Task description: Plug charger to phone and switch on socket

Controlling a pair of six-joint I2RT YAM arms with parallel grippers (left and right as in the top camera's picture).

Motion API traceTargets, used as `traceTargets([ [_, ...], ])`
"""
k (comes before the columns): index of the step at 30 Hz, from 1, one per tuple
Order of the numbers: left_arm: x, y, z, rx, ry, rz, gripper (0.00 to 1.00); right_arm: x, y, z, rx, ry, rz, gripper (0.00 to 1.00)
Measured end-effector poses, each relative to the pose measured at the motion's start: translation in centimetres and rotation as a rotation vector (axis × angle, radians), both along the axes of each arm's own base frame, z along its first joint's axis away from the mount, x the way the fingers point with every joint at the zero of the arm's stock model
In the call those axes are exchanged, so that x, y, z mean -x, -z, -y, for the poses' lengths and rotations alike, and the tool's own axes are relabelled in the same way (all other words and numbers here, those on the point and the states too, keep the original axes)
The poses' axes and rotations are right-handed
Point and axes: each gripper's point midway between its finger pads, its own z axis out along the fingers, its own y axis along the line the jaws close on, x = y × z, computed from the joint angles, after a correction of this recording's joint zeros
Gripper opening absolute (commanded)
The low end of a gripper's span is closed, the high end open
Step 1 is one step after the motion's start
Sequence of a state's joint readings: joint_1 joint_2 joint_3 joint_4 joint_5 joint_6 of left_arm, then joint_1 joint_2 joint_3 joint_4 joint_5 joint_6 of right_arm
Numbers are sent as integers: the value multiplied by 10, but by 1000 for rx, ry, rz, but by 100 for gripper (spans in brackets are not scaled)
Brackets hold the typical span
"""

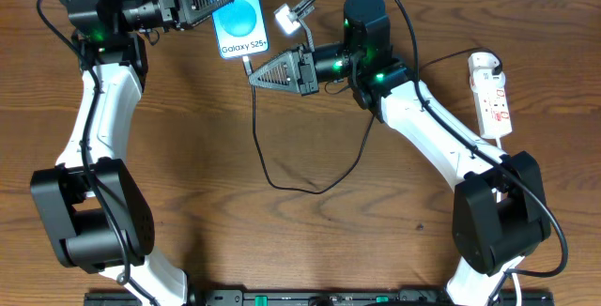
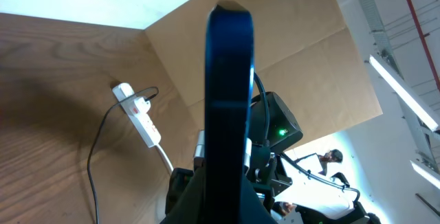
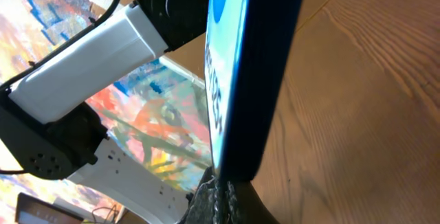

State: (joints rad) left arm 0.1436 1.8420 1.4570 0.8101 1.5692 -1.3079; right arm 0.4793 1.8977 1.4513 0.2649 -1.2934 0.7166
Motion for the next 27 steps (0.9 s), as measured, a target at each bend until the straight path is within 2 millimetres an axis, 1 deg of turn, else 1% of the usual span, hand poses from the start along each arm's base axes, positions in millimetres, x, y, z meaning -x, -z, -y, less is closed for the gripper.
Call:
traceTargets([
  [11, -1, 0, 0, 1, -3, 0, 7, -2, 0, 0, 3, 14, -4, 1],
  [21, -1, 0, 0, 3, -8, 1, 7, -3, -4, -1, -9, 17, 2, 1],
  [27, -2, -1, -1, 4, -11, 1, 7, -9, -4, 5, -9, 32, -1, 1],
])
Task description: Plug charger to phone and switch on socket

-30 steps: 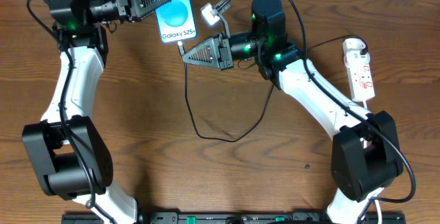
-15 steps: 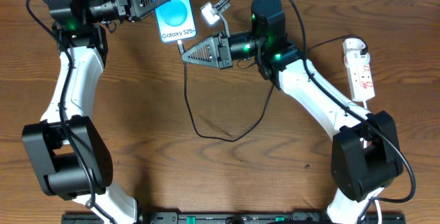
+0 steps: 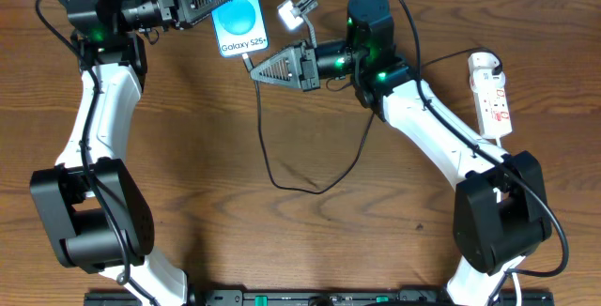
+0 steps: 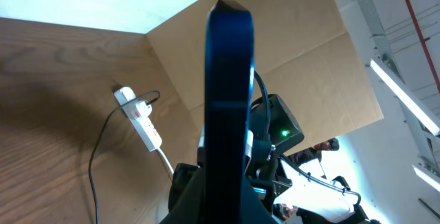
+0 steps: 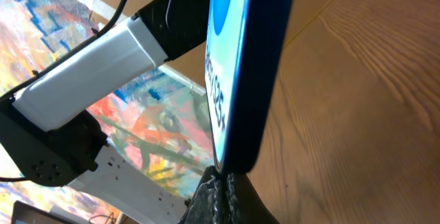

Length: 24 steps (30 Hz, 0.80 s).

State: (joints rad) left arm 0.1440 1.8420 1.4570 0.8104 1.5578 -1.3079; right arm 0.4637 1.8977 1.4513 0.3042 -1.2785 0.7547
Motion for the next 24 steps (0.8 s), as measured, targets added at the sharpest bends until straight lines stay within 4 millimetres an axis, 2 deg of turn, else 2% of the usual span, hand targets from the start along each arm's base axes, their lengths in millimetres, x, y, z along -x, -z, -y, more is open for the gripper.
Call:
traceTargets([
  [24, 0, 0, -1, 0, -2, 0, 7, -3, 0, 0, 3, 14, -7, 1],
])
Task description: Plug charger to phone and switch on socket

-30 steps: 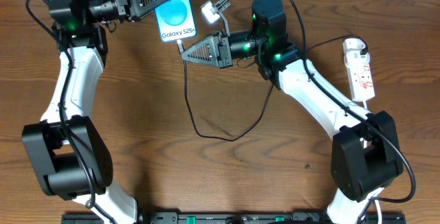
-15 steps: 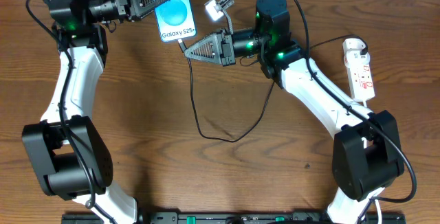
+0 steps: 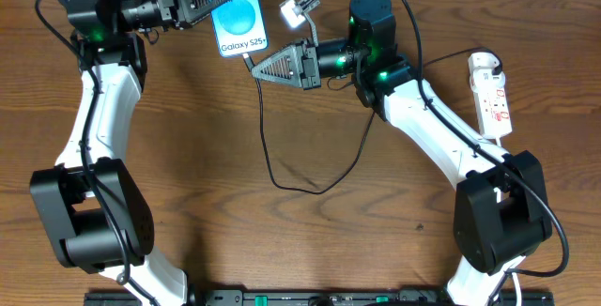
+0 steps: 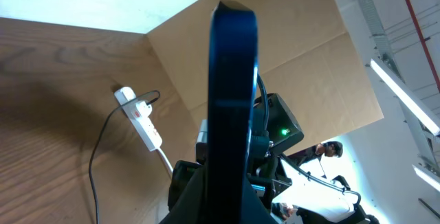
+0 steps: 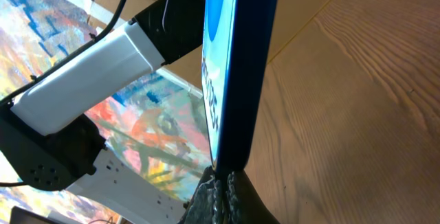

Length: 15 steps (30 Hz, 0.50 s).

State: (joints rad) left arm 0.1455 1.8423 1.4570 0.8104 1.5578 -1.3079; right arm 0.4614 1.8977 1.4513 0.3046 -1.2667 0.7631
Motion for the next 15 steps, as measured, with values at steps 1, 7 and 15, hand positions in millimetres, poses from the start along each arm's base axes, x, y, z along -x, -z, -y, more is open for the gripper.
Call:
traceTargets([
  [1, 0, 0, 0, 0, 0, 0, 7, 0, 0, 0, 0, 2, -1, 1],
  [7, -1, 0, -1, 2, -7, 0, 7, -2, -4, 0, -12, 9, 8, 1],
  [15, -3, -1, -2, 5, -18, 1, 7, -7, -7, -1, -14, 37, -10, 1],
])
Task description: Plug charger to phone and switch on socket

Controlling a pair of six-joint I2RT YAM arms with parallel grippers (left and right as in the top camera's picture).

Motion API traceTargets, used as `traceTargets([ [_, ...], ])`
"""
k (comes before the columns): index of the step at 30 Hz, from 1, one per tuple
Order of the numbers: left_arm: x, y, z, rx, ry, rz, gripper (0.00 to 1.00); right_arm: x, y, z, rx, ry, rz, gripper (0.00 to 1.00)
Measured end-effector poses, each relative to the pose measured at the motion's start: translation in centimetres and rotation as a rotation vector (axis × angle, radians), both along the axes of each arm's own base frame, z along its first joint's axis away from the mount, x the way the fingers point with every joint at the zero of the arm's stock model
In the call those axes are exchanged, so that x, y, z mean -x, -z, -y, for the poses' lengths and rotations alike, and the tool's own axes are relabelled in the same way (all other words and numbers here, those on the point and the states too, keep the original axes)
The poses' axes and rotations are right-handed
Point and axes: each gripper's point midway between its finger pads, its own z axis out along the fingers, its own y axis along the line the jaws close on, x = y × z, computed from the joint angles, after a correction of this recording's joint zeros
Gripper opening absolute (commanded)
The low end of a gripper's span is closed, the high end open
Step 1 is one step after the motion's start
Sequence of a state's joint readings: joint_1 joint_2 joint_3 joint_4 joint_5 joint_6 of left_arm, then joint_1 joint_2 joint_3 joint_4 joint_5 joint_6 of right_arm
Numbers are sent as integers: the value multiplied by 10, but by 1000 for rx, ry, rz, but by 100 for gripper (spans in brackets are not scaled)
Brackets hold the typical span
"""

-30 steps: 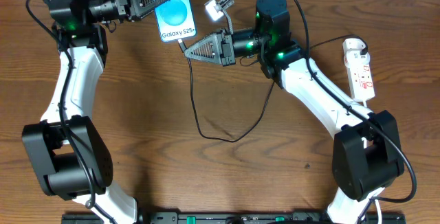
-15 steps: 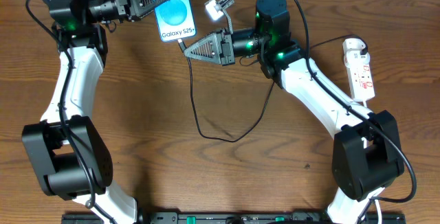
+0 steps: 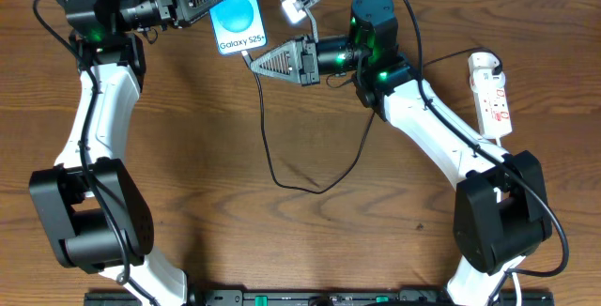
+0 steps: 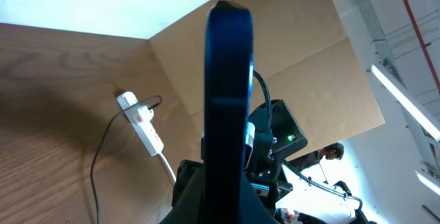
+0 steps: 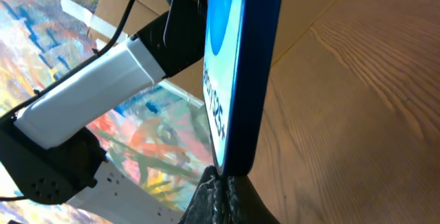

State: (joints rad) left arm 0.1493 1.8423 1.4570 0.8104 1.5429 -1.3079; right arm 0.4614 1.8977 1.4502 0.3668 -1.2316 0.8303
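In the overhead view, my left gripper is shut on a phone (image 3: 237, 15) with a blue screen reading Galaxy S25+, held above the table's far edge. My right gripper (image 3: 254, 63) is shut on the charger plug, its tip at the phone's bottom edge. The plug itself is hidden between the fingers. In the left wrist view the phone (image 4: 229, 93) stands edge-on in my left gripper (image 4: 227, 200). The right wrist view shows the phone's bottom end (image 5: 237, 80) touching the tips of my right gripper (image 5: 224, 186). A black cable (image 3: 266, 146) hangs from the plug.
A white power strip (image 3: 491, 88) lies at the table's right side with the charger's cable plugged into its far end; it also shows as the power strip (image 4: 141, 121) in the left wrist view. The cable loops across the table's middle (image 3: 310, 190).
My right gripper has shifted slightly further up and right, staying under the phone's bottom edge. The phone sits a touch higher in the left gripper's hold. Both grippers remain shut.
At the oldest moment my left gripper held the phone up and my right gripper held the plug just below its bottom edge. At each later moment the right gripper was a little closer, and now its tip sits against the phone's bottom end.
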Motion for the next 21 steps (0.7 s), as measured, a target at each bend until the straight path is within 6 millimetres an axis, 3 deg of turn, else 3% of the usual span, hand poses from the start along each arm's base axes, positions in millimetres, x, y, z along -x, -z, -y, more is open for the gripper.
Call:
traceTargets([
  [21, 0, 0, 0, -1, 2, 0, 7, -3, 1, -12, 7, 50, -27, 1],
])
